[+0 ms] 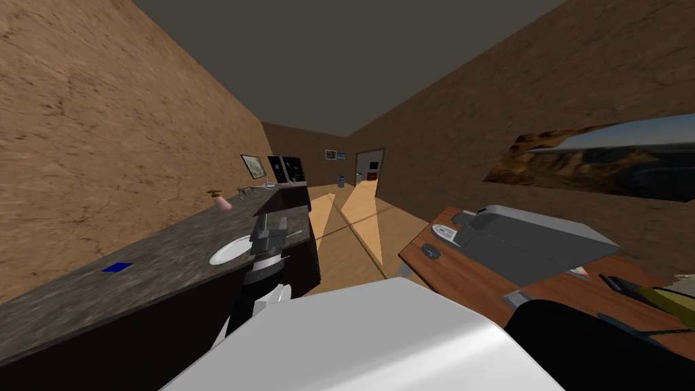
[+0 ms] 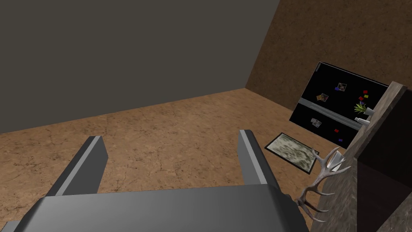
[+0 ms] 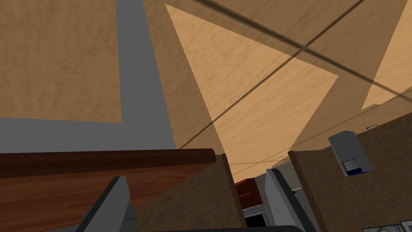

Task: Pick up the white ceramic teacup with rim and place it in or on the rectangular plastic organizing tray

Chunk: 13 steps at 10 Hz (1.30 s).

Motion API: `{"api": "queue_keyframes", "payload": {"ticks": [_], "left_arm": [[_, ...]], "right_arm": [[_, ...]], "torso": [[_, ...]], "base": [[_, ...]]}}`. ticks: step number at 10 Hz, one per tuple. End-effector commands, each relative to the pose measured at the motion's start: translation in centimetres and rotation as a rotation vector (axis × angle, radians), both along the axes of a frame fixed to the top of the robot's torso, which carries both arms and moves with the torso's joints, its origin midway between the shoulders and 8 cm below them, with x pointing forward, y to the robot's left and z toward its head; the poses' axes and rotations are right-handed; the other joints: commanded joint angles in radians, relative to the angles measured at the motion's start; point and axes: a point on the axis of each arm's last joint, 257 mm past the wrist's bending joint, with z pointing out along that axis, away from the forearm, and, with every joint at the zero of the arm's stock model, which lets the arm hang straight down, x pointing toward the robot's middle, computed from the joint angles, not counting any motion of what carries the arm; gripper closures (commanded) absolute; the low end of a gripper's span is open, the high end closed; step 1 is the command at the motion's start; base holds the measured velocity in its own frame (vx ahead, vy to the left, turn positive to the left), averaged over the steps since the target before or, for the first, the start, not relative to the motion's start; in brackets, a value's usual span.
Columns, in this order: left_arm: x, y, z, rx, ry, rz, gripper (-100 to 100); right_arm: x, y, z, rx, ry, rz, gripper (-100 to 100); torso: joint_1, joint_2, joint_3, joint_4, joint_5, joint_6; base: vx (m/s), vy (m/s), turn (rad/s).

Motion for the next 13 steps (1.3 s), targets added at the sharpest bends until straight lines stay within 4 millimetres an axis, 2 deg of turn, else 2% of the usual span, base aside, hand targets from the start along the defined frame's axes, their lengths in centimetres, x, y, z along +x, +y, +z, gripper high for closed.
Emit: {"api": "queue_keyframes", "payload": {"ticks": [1,2,3,4,5,6,8,10,13], "left_arm": [[0.0,0.0,0.0,0.0,0.0,0.0,0],[0.0,0.0,0.0,0.0,0.0,0.0,0],[0.0,0.0,0.0,0.0,0.0,0.0,0],[0.0,0.0,0.0,0.0,0.0,0.0,0],[0.0,0.0,0.0,0.0,0.0,0.0,0],[0.0,0.0,0.0,0.0,0.0,0.0,0],[0.0,0.0,0.0,0.0,0.0,0.0,0],[0.0,0.0,0.0,0.0,0.0,0.0,0],[0.0,0.0,0.0,0.0,0.0,0.0,0]], "right_arm": [[-3.1,-1.8,-1.4,-0.071,0.101,0.017,-100],[-3.4,-2.1,-1.5,-0.078,0.112,0.008,-100],[-6.1,-3.8,-2.4,-0.142,0.198,0.023,-100],[-6.4,-4.0,-2.6,-0.144,0.203,0.021,-100],[-9.2,-5.7,-3.3,-0.205,0.288,0.038,-100],[-9.4,-5.8,-3.3,-0.209,0.293,0.035,-100],[-14.6,-9.3,-3.7,-0.329,0.452,0.072,-100],[-15.0,-9.6,-3.8,-0.334,0.463,0.067,-100],[-22.1,-14.7,-2.8,-0.506,0.684,0.124,-100]], "torso": [[0.0,0.0,0.0,0.0,0.0,0.0],[0.0,-0.001,0.0,0.0,0.0,-0.001],[0.0,0.0,0.0,0.0,0.0,0.0],[0.0,0.0,0.0,0.0,0.0,0.0],[-0.001,0.0,0.0,0.0,0.0,0.0],[-0.001,0.0,0.0,0.0,0.0,-0.001],[-0.001,0.0,0.0,0.0,0.0,0.0],[-0.002,-0.001,0.0,0.0,0.0,0.001],[-0.002,0.0,0.0,0.0,0.0,0.0]], "base": [[0.024,0.03,0.327],[0.023,0.017,0.138],[0.017,0.022,0.307],[0.015,0.011,0.141],[0.018,0.019,0.257],[0.018,0.008,0.167],[0.022,0.007,0.404],[0.015,-0.006,0.03],[0.014,-0.007,0.394]]}}
